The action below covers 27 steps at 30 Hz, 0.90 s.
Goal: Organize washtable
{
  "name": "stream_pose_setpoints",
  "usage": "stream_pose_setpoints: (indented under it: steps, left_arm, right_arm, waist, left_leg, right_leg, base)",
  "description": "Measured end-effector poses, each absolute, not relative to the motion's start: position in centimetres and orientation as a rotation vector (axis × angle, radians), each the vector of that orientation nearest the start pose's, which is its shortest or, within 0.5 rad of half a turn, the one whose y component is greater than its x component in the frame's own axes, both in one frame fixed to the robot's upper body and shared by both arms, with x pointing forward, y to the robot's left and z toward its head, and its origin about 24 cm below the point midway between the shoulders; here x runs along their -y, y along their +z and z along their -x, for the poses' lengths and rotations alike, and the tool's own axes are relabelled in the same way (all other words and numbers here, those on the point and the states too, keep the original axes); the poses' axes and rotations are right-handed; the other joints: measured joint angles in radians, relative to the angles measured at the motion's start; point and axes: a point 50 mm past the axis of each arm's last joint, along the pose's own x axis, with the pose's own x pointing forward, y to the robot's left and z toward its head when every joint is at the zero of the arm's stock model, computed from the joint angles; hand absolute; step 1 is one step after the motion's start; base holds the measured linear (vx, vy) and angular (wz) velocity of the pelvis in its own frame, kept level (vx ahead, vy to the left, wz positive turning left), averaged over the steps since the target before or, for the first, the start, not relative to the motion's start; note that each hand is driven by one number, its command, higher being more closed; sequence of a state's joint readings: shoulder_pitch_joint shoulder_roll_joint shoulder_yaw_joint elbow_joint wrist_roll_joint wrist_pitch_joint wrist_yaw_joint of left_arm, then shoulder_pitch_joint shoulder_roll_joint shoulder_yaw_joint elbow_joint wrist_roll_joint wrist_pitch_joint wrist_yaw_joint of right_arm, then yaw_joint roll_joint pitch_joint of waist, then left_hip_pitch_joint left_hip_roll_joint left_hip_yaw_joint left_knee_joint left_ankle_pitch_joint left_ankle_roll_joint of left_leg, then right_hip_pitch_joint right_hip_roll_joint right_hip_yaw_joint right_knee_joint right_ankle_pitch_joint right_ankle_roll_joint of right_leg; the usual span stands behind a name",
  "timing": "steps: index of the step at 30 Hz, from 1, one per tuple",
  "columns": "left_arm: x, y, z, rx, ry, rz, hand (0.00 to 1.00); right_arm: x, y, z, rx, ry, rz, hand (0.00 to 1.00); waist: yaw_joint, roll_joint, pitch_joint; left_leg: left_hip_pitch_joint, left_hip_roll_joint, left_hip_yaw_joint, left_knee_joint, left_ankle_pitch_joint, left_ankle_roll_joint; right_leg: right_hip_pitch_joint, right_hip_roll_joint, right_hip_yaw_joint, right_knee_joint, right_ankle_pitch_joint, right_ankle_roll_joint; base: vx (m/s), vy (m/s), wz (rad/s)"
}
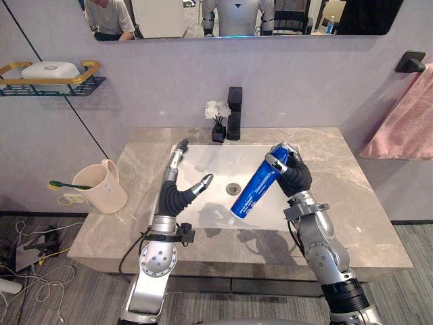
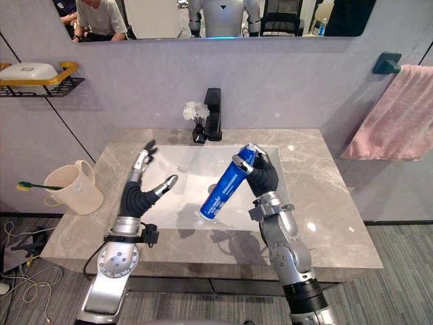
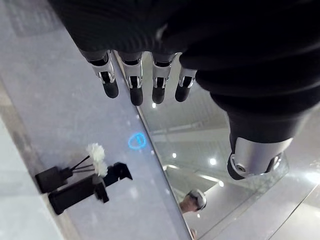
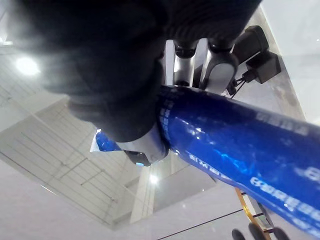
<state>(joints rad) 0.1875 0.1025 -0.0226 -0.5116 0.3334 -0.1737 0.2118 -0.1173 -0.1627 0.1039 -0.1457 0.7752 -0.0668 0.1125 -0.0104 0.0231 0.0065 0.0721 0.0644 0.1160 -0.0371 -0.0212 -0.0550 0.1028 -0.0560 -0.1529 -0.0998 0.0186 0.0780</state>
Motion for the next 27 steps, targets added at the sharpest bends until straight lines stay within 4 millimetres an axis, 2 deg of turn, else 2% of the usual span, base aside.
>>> stream_pose_setpoints:
  steps: [3,4,6,13,16,20,23,25,27]
  left_arm:
    - [-18.2,14.7,-18.9,0.587,0.32,-0.394,0.0]
    - [-19.1,15.2,-18.2,0.605,0.383,-0.404,0.0]
    - [-20.3,15.6,-17.1,0.616,0.475,-0.404,0.0]
    - [-25.4,14.4,-13.2,0.519,0.821,-0.381,0.0]
    - [-27.8,12.2,-12.3,0.416,0.935,-0.322,0.0]
    - [-30.7,6.5,-10.9,0.164,1.05,-0.171,0.0]
    - [-31.3,2.9,-10.2,0.012,1.076,-0.071,0.0]
    - [-31.1,-0.3,-9.4,-0.135,1.077,0.018,0.0]
    - [-30.9,-2.4,-8.6,-0.232,1.076,0.061,0.0]
  right_arm:
    - [14.6,11.3,-26.7,0.3,0.287,-0.61,1.0]
    - [15.1,11.4,-26.3,0.317,0.266,-0.611,1.0]
    - [15.5,11.5,-25.7,0.335,0.248,-0.611,1.0]
    - [17.1,11.1,-25.2,0.355,0.154,-0.611,1.0]
    - [18.1,11.3,-25.1,0.379,0.106,-0.612,1.0]
    - [18.6,11.4,-25.0,0.407,0.072,-0.604,1.0]
    - [18.5,11.4,-25.0,0.408,0.073,-0.598,1.0]
    - [18.5,11.4,-25.0,0.405,0.066,-0.601,1.0]
    - [18.5,11.4,-25.1,0.405,0.06,-0.6,1.0]
  waist:
    - [0.007,0.0,0.001]
    - [0.019,0.001,0.001]
    - [0.026,0.002,0.001]
    - [0.034,-0.003,0.004]
    - [0.055,-0.002,0.005]
    - [0.058,-0.004,0.007]
    - [0.077,-0.007,0.007]
    - [0.081,-0.009,0.008]
    - [0.081,-0.012,0.008]
  left_leg:
    - [-0.001,0.0,-0.007,-0.002,0.0,0.0]
    - [-0.001,0.001,-0.009,-0.004,0.0,0.0]
    - [-0.001,0.0,-0.014,-0.007,0.002,0.0]
    - [-0.001,-0.004,-0.033,-0.03,0.015,-0.002]
    - [-0.001,-0.009,-0.037,-0.032,0.021,0.0]
    - [-0.001,-0.013,-0.056,-0.036,0.023,0.002]
    - [0.001,-0.014,-0.056,-0.046,0.023,0.002]
    - [0.001,-0.015,-0.056,-0.052,0.023,0.002]
    - [0.0,-0.016,-0.058,-0.052,0.023,0.002]
  right_leg:
    - [-0.002,0.0,-0.008,-0.004,-0.001,0.0]
    - [-0.002,-0.001,-0.012,-0.004,-0.002,0.0]
    - [-0.001,-0.001,-0.019,-0.004,-0.004,-0.001]
    - [-0.001,-0.002,-0.04,-0.003,-0.011,0.001]
    - [0.006,-0.013,-0.044,0.0,-0.012,0.003]
    - [0.014,-0.021,-0.066,0.0,-0.017,0.01]
    - [0.012,-0.025,-0.068,0.0,-0.018,0.01]
    - [0.005,-0.026,-0.07,0.0,-0.02,0.011]
    - [0.005,-0.026,-0.073,0.0,-0.023,0.012]
  base:
    - [-0.05,-0.011,0.08]
    - [-0.05,-0.013,0.05]
    - [-0.03,-0.015,0.11]
    - [-0.01,-0.008,0.09]
    - [0.01,0.014,0.05]
    - [-0.01,0.001,0.15]
    - [-0.02,0.004,0.02]
    - [-0.02,0.0,0.0]
    - [0.0,-0.001,0.02]
